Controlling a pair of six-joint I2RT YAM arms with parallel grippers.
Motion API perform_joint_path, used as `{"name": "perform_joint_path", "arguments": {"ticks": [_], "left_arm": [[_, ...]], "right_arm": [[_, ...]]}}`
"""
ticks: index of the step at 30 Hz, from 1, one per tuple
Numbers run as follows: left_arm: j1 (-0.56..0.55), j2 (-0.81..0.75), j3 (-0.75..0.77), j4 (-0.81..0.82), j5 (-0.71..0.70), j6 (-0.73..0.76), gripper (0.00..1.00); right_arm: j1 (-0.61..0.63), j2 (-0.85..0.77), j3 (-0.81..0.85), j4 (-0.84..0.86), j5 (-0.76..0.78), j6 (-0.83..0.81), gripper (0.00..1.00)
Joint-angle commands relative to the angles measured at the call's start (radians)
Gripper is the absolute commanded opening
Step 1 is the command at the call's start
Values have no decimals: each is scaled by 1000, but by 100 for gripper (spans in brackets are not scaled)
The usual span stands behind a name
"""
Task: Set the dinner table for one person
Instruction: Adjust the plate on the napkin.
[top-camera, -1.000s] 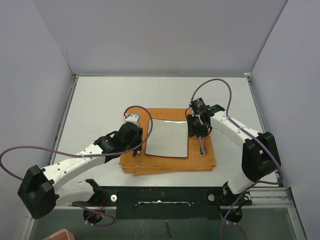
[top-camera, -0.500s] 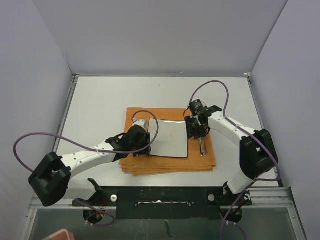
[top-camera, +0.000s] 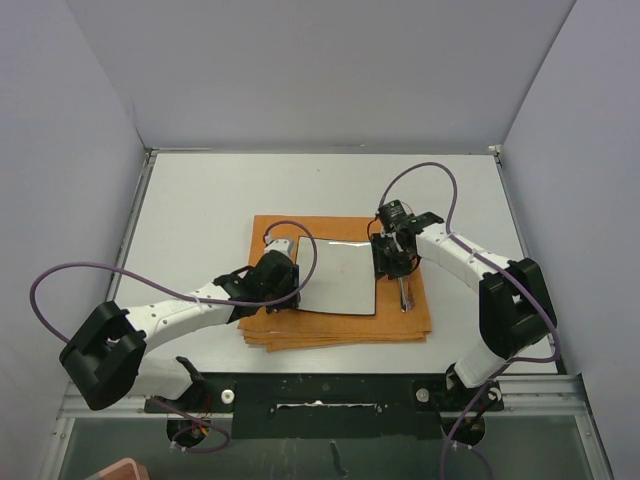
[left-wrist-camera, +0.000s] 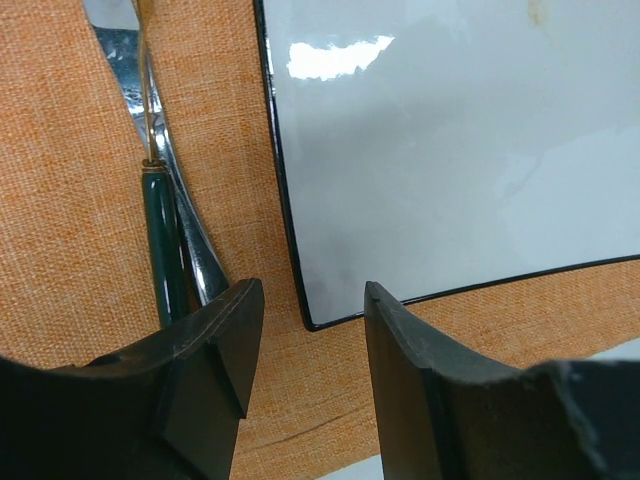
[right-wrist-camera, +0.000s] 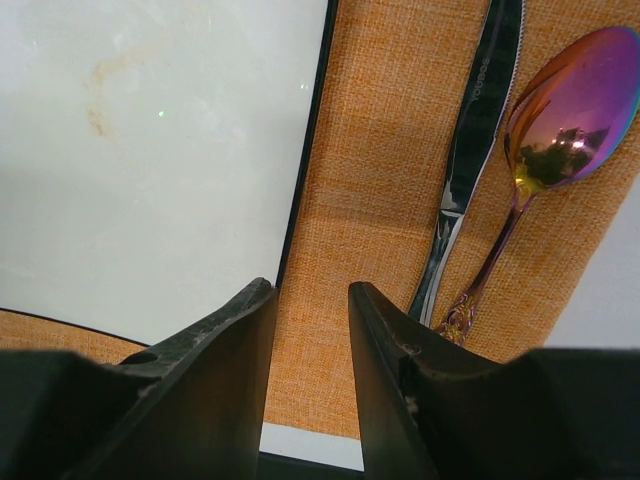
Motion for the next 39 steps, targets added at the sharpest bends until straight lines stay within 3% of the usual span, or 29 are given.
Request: {"name": "perform_joint_path", "arguments": {"ticks": [1,39], "left_arm": [[8,-33,-3,-18,-49,6,43],[-11,127,56,100,36,-27,43]], "right_arm": [[10,-9,-4,33,-25,17,36],[41,69,29,51,-29,46,35]]}}
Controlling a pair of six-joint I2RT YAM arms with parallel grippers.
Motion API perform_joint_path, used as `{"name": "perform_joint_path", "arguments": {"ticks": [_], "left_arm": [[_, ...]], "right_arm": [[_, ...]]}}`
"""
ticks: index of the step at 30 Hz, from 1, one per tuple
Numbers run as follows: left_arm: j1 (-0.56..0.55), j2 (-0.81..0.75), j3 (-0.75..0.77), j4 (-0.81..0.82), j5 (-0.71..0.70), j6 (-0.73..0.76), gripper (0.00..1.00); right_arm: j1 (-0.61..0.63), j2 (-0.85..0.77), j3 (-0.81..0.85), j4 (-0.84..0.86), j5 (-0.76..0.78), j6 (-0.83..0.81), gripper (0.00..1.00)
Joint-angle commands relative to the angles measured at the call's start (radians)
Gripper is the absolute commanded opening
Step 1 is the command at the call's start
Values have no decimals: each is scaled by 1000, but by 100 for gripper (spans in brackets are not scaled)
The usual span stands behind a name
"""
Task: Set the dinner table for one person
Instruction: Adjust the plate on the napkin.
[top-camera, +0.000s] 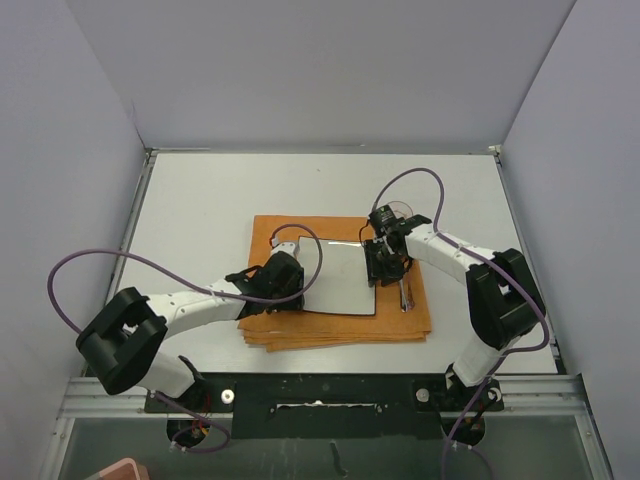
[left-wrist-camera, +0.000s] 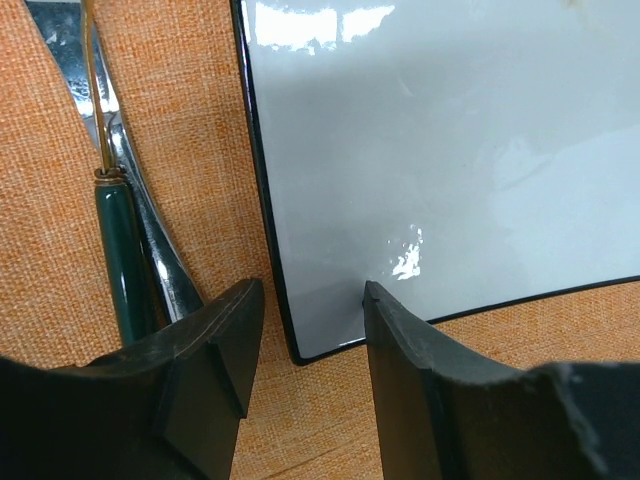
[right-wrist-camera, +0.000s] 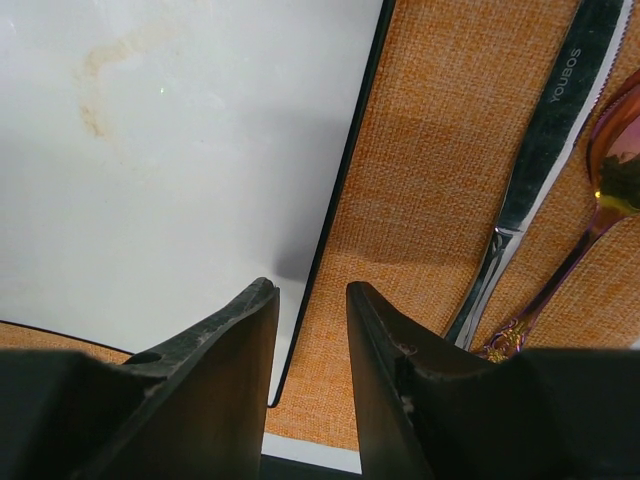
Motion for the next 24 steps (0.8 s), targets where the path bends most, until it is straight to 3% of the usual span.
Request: {"name": "perform_joint_path", "arguments": {"ticks": [1,13,19,24], "left_arm": [[-8,32,56,56,23,-12,43],[-10,33,69,53,16,-7,40],[-11,28,83,51,25,-2,29],[-11,18,85,44,25,0,27]], "right_arm": [[9,-5,32,30,-1,11,34],[8,14,43,35,-7,17,30],[8,48,56,58,-33,32,30],[8,88,75,73,-52,39,30]]}}
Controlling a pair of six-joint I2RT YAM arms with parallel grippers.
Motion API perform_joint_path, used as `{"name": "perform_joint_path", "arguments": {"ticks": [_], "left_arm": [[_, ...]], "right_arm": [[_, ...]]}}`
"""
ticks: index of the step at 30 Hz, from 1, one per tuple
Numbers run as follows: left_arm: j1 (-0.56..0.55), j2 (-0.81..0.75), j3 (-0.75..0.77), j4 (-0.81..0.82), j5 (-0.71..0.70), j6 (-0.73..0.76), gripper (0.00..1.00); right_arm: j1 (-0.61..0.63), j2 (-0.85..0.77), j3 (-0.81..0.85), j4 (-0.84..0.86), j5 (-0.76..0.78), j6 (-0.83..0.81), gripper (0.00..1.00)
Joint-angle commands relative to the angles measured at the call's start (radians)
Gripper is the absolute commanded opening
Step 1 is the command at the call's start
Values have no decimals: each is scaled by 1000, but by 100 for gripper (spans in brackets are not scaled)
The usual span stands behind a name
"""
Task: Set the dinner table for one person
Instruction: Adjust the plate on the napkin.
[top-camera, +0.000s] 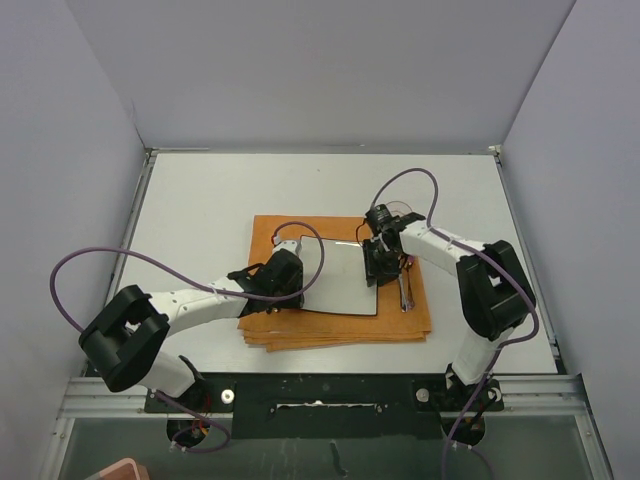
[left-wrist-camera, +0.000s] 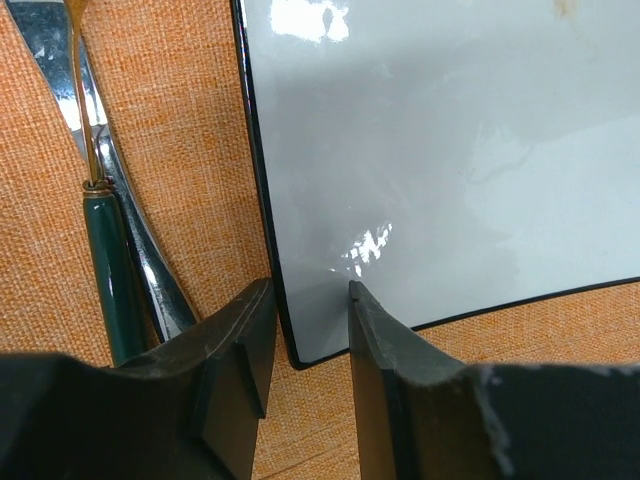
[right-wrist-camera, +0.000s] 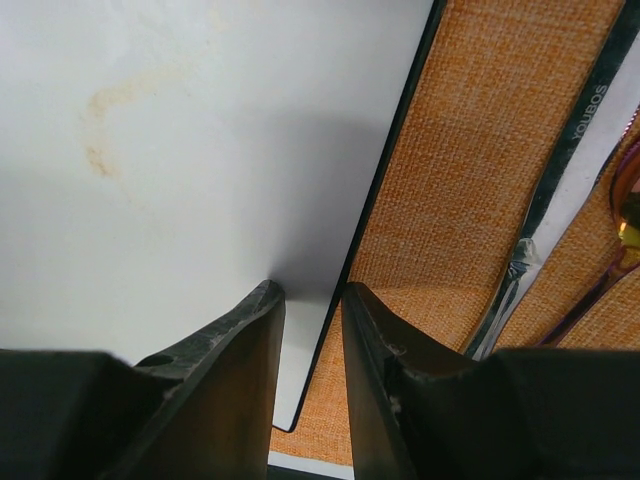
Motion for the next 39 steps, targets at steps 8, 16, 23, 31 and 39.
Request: {"name": "perform_joint_path", "arguments": {"ticks": [8,16,23,31,39], "left_arm": [[-7,-23,40,37,13,7,27],[-8,-24,47,30,7,7,27],[-8,-19,50,30,8,4,27],[-8,-20,47,28,5,0,27],[-8,-34,53,15,-9,3,27]], "right_arm": [[10,59,101,53,-45,15,30],[8,83,167,26,-44,-14,30],[9,81,194,18,-45,-25,30],[8,56,180,4,-30,-28,30],[10,-8,94,-4,-5,3,30]]}}
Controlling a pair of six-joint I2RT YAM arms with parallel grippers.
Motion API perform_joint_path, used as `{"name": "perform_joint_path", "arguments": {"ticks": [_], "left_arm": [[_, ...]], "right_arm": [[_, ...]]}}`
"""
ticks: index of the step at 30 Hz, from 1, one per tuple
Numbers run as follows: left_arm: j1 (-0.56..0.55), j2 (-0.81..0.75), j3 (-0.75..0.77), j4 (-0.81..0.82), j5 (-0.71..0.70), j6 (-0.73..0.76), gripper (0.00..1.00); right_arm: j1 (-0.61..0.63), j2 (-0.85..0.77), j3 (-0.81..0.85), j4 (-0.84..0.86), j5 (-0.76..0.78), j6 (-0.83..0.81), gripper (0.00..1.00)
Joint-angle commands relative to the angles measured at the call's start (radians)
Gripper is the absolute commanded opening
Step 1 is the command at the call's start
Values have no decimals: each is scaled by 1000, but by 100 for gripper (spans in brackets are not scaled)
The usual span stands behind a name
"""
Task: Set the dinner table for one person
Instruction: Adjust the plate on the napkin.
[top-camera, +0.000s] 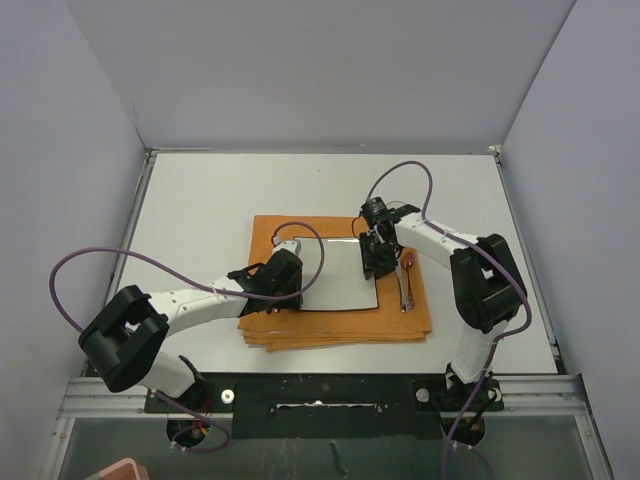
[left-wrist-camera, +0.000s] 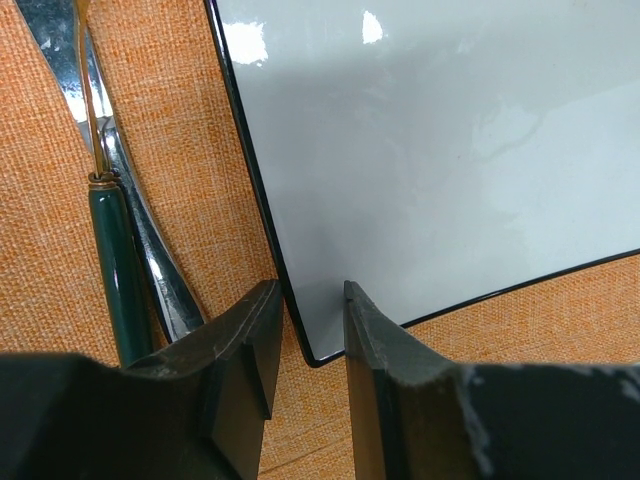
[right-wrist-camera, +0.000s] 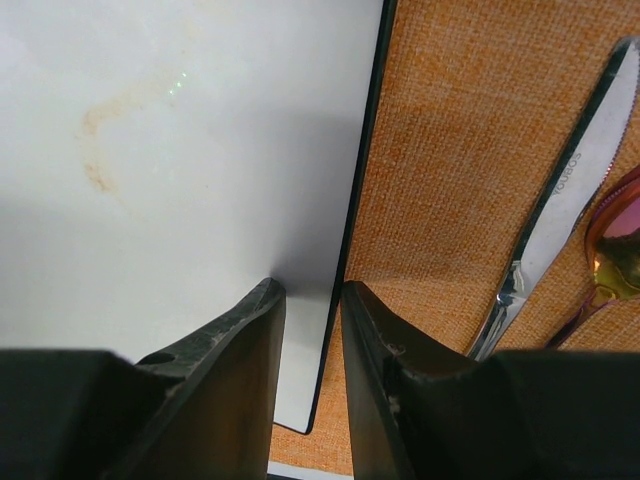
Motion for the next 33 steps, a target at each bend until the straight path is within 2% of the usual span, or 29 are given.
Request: {"name": "perform_joint_path", "arguments": {"ticks": [1,14,19,23,27,28,29,30,32,33], "left_arm": [[-8,-35,47,38,-6,5,27],[-7,-42,49,23,-21,10,28],[-6,-97,84,-57,-142,5,43],[43,-142,95,-85,-174,25,45],[121,-138,97,-78,-146,34,45],[139,-124,100,-77,-131,33,44],[160,-109,103,-73,-107,32,40],[175,-89,106,-65,-81,30,27],[188,-43,122,-47,-44,29,2],[188,-15,136,-46,-34,28,0]], "right_arm": [[12,-102,-39,52,-18,39,30],[13,-224,-105,1,37,59,29],[13,-272,-85,-28,58,53,29],[13,-370,-86,-9,71,48,30],[14,-454,-65,-22,89,16,30],[14,-475,-59,-26,94,5,27],[14,-496,-55,-29,103,-3,17],[15,-519,-52,-31,110,-13,3],[15,-564,-53,-27,121,-32,0],[14,-585,-54,-24,125,-41,0]]}}
